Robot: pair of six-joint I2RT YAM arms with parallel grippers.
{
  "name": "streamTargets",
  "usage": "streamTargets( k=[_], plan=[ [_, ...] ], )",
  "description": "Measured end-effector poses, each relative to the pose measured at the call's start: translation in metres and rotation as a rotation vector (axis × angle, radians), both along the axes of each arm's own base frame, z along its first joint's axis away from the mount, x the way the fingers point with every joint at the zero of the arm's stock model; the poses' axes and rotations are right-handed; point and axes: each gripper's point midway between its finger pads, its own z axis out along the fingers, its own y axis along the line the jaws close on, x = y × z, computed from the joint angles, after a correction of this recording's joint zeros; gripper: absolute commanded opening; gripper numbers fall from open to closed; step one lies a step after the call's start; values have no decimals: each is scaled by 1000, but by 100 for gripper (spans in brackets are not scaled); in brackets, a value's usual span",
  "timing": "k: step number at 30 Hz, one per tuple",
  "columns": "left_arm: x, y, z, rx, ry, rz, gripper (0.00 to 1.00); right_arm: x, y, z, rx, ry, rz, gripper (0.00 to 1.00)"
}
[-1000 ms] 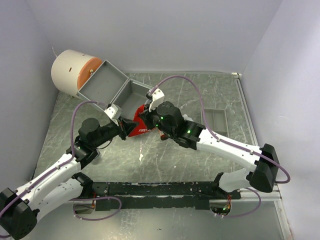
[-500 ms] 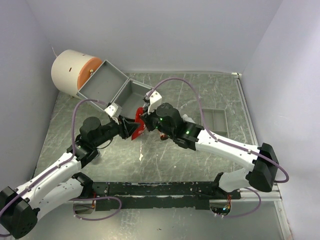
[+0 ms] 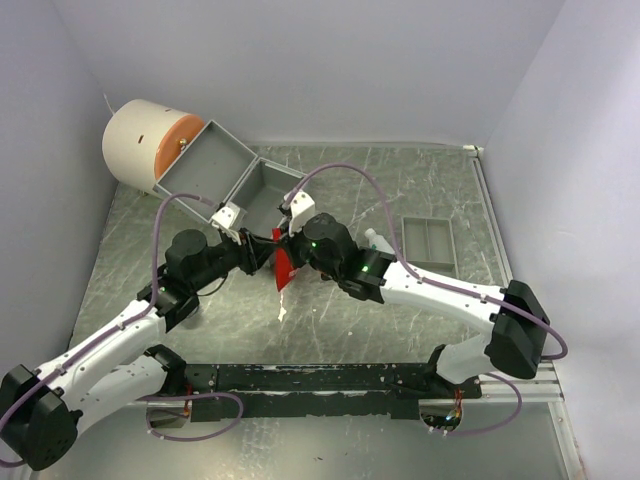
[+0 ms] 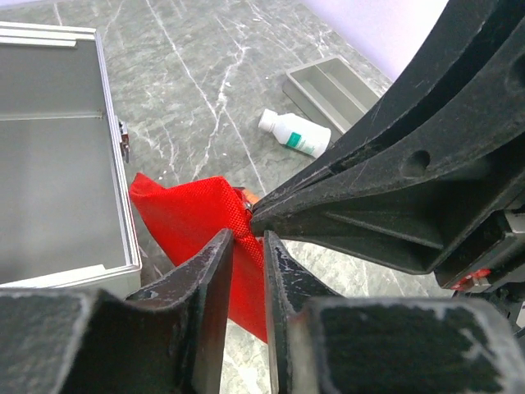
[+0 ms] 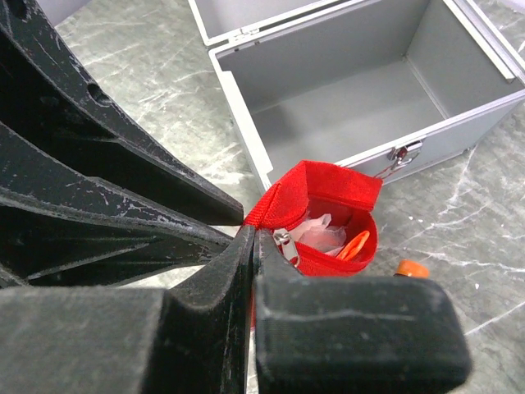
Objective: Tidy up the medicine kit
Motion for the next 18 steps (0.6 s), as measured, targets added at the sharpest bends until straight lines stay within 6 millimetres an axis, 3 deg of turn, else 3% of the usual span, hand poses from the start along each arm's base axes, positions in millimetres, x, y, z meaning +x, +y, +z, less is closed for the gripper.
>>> streamTargets(
  k=[18],
  plan=[
    [5,12,-21,25,102,95,55,0,4,-25,5,51,-25,0]
  ],
)
